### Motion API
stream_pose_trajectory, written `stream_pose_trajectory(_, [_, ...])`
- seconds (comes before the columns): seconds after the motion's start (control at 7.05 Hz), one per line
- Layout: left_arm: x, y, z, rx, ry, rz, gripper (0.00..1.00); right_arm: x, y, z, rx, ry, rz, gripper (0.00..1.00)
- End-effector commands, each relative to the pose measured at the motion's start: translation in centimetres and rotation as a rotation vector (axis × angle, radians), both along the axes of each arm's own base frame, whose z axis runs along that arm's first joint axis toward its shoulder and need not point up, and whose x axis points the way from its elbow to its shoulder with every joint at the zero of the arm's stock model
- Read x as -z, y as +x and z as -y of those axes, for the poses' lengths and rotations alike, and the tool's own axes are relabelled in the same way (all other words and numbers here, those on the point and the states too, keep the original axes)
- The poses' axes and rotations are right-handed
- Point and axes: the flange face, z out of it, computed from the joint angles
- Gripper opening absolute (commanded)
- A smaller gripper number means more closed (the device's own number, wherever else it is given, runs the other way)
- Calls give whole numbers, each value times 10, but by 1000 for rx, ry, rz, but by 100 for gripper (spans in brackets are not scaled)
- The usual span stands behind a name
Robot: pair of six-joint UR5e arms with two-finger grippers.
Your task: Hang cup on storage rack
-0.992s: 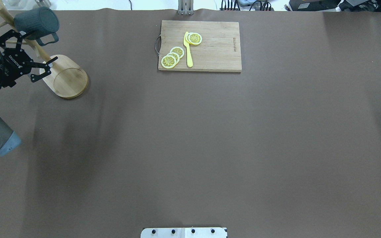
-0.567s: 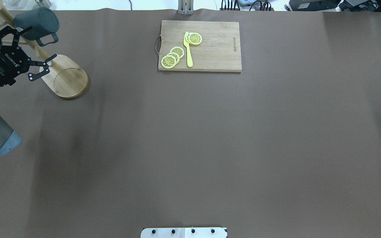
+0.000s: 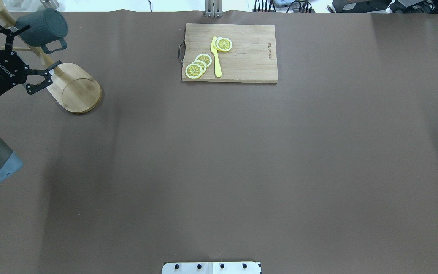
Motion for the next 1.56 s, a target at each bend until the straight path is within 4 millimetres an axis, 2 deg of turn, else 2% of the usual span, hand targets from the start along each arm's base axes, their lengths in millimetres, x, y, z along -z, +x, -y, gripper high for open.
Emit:
stream_pose_trajectory(0.0, [3,3,-16,69,112,124,99,0,0,-1,0,-1,2,100])
stream_pose_trajectory(0.28, [-7,30,-40,132,250,320,99,-1,0,-1,-1,-3,2,100])
stream_pose_trajectory(0.43, [-12,27,-51,162,342,425,99,-1,0,-1,0,-3,0,100])
stream_pose_trajectory(0.71, [-33,6,-81,218,491,634,99,-2,0,-1,0,-6,0,100])
stream_pose_trajectory(0.99, [-48,1,-88,347,660,941,99,-4,0,-1,0,-7,2,100])
stream_pose_trajectory(1.13, [-56,-3,-91,386,718,1024,99,-4,0,-1,0,-9,2,100])
stream_pose_trajectory(1.42, [-78,-11,-98,468,886,1299,99,-4,0,-1,0,-9,2,100])
